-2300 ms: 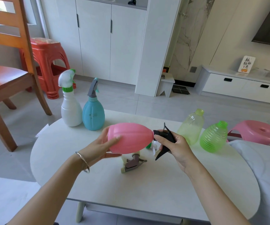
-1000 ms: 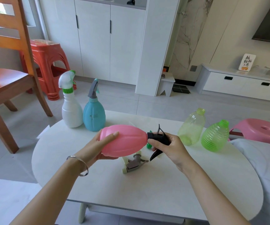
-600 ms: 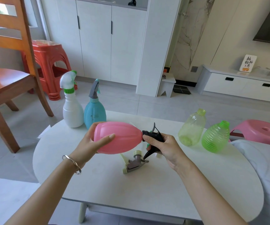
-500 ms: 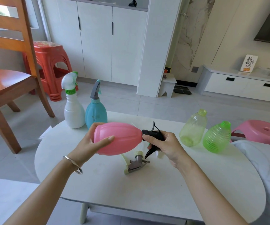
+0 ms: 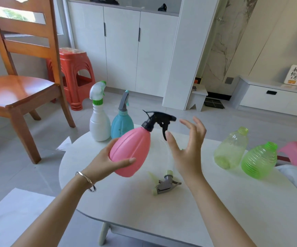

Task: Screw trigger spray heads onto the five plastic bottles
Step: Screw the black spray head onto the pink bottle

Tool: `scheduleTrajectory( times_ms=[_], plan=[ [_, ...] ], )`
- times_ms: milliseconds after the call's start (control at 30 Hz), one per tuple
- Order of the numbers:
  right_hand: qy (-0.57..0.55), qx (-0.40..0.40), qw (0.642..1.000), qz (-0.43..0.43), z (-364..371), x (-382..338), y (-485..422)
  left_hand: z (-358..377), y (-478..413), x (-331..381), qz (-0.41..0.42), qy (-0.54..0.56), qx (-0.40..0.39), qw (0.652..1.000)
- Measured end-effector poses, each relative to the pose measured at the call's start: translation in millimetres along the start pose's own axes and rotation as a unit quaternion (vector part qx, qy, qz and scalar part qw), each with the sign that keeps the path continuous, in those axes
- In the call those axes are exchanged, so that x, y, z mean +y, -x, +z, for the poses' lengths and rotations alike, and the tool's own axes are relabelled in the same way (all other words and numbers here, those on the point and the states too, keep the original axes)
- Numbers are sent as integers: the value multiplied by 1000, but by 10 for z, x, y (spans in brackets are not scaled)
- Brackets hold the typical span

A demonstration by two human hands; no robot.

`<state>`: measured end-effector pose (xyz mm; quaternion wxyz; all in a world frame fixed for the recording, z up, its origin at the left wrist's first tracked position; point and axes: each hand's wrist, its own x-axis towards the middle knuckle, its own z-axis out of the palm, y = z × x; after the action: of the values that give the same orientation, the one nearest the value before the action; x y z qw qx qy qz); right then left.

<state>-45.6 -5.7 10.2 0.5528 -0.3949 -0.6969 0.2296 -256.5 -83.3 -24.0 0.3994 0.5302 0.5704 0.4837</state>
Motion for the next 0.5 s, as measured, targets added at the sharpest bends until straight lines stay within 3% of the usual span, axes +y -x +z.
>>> scheduleTrajectory(
  times_ms=[67, 133, 233, 400, 500],
  plan=[
    [-43, -3, 999, 15, 156, -72, 66, -49, -16, 22, 38, 26, 93, 995],
    [-108, -111, 985, 73, 332, -178, 155, -101, -26, 30, 69, 33, 162, 984],
    [-196, -274, 932, 132, 669, -321, 269, -189, -38, 3, 95, 21, 231, 968],
    [-225, -345, 898, 151, 1199, -452, 211, -489, -37, -132, 79, 55, 265, 959],
    [-212, -363, 892, 165, 1446, -397, 181, -768, -16, -284, 55, 48, 236, 969]
  ],
)
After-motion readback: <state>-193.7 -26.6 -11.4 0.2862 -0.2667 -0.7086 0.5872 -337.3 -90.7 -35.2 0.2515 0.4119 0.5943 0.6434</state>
